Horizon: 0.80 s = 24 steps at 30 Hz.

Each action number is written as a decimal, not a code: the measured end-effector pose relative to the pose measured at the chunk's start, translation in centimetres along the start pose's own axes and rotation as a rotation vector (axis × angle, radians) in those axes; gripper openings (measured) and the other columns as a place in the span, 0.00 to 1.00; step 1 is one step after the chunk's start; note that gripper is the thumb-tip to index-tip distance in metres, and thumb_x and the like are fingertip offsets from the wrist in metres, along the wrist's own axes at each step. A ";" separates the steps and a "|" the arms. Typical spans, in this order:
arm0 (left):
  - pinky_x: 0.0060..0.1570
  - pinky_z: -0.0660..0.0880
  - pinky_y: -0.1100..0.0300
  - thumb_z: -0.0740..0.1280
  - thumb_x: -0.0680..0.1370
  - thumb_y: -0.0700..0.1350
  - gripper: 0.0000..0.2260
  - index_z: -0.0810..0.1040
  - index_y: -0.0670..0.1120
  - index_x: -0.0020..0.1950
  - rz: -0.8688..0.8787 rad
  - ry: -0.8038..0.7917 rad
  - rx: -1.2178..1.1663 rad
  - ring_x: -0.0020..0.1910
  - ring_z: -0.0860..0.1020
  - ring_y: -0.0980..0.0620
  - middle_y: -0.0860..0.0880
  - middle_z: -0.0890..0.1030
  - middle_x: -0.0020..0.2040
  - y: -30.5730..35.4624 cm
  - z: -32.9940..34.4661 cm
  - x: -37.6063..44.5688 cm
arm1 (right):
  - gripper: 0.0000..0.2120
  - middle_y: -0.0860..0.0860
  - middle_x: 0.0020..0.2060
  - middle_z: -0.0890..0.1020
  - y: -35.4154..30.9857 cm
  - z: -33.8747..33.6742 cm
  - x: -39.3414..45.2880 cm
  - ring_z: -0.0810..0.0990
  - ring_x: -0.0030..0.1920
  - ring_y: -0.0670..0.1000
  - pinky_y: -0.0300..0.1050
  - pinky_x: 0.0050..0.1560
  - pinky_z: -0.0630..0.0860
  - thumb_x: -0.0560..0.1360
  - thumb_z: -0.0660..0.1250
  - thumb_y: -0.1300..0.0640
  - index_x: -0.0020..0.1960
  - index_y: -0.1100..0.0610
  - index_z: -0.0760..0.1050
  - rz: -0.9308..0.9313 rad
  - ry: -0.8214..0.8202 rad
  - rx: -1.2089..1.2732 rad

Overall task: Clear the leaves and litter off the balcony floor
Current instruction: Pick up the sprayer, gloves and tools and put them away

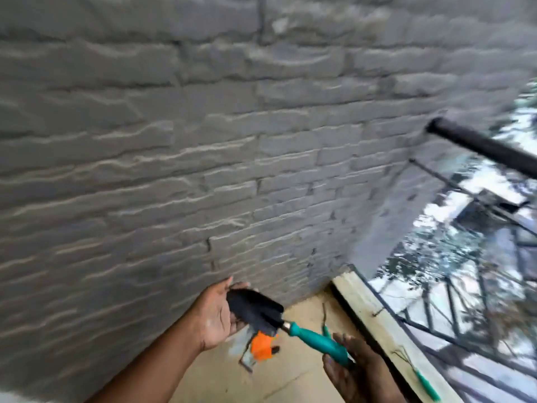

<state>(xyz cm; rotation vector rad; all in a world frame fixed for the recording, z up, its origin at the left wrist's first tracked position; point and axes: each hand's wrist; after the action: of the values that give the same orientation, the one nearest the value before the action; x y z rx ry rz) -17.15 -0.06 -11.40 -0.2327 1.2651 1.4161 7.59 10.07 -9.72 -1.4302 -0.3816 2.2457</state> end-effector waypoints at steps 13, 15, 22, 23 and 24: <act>0.52 0.72 0.51 0.60 0.80 0.54 0.18 0.78 0.41 0.58 -0.108 -0.343 0.153 0.52 0.78 0.42 0.40 0.81 0.55 -7.0 20.7 -6.9 | 0.08 0.62 0.37 0.82 -5.7 -17.7 -12.6 0.82 0.27 0.55 0.45 0.26 0.81 0.78 0.64 0.62 0.51 0.63 0.81 -0.352 0.106 0.364; 0.52 0.71 0.52 0.59 0.80 0.54 0.18 0.78 0.41 0.56 -0.124 -0.411 0.182 0.50 0.78 0.43 0.41 0.82 0.51 -9.5 23.2 -9.0 | 0.09 0.62 0.35 0.82 -6.0 -20.9 -15.2 0.82 0.27 0.55 0.44 0.25 0.80 0.77 0.65 0.61 0.47 0.63 0.83 -0.413 0.135 0.398; 0.64 0.65 0.47 0.56 0.81 0.53 0.20 0.77 0.37 0.54 -0.232 -0.561 0.291 0.51 0.76 0.41 0.39 0.80 0.52 -22.8 31.0 -17.1 | 0.06 0.61 0.43 0.81 -4.5 -35.4 -26.4 0.84 0.31 0.55 0.42 0.30 0.81 0.78 0.65 0.61 0.49 0.63 0.78 -0.599 0.262 0.561; 0.62 0.67 0.47 0.57 0.81 0.53 0.20 0.77 0.37 0.54 -0.246 -0.596 0.313 0.51 0.77 0.41 0.39 0.81 0.51 -24.8 32.0 -18.0 | 0.06 0.61 0.40 0.82 -4.3 -37.3 -28.0 0.85 0.31 0.55 0.42 0.31 0.82 0.78 0.65 0.61 0.49 0.63 0.78 -0.628 0.283 0.583; 0.60 0.68 0.46 0.57 0.81 0.53 0.21 0.77 0.36 0.55 -0.271 -0.631 0.351 0.52 0.77 0.40 0.39 0.82 0.51 -27.5 33.5 -19.4 | 0.06 0.61 0.38 0.83 -3.7 -39.9 -30.0 0.85 0.32 0.55 0.43 0.32 0.82 0.78 0.66 0.61 0.48 0.64 0.78 -0.667 0.313 0.611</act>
<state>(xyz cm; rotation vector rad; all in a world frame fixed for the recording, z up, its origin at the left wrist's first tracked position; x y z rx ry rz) 27.94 7.40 1.50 0.2600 0.8887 0.9071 55.39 -2.27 -1.54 -1.0806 -0.0369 1.4019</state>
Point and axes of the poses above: each hand's wrist, its own x-axis towards the middle knuckle, its own z-axis out of the palm, y = z × x
